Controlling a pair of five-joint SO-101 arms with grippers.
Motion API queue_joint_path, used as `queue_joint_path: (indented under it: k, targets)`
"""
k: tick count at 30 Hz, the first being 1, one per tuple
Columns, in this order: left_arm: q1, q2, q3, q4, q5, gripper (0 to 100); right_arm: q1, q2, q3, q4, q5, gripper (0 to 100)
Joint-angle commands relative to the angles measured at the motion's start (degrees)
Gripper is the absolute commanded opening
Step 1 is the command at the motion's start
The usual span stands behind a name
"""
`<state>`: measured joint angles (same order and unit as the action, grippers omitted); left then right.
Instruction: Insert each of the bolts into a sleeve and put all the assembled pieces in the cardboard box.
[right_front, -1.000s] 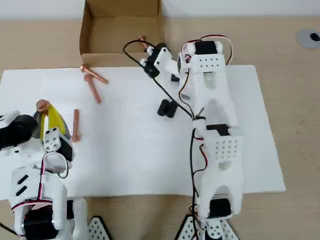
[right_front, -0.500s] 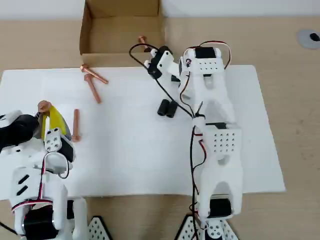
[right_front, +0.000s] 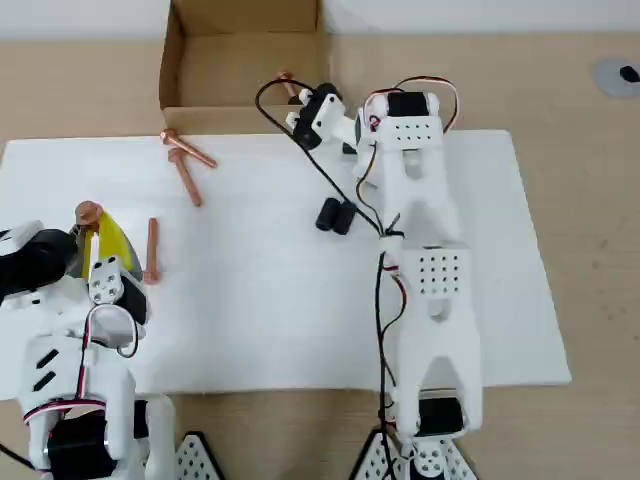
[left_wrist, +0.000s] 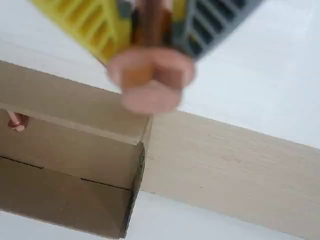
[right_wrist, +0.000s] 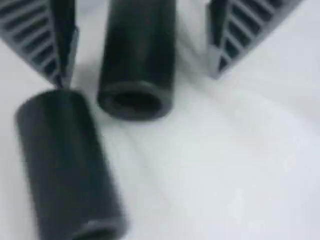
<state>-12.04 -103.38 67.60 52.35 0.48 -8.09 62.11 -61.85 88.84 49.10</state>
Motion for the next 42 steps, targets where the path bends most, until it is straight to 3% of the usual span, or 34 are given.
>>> queue_joint_path:
  k: [1, 11, 22, 33, 42]
  targets:
    - [0.6, -0.5, -0.4, 0.0, -0.2, 1, 0.6, 1.5, -2.5, 2.1, 0.5, 21.9]
    - [0.6, -0.5, -0.4, 0.0, -0.4, 1, 0.7, 2.8, -3.4, 7.4, 6.0, 6.6]
    - [0.7, -0.5, -0.4, 0.0, -0.3, 1, 0.6, 2.6, -15.0, 9.6, 2.6, 1.0]
    - [0.7, -0.5, -0.3, 0.0, -0.2, 1, 0.4, -0.7, -33.5, 13.6, -10.9, 1.0]
    - [0.9, -0.5, -0.8, -0.2, 0.4, 1, -2.3, -27.1, -33.5, 13.7, -35.9, 1.0]
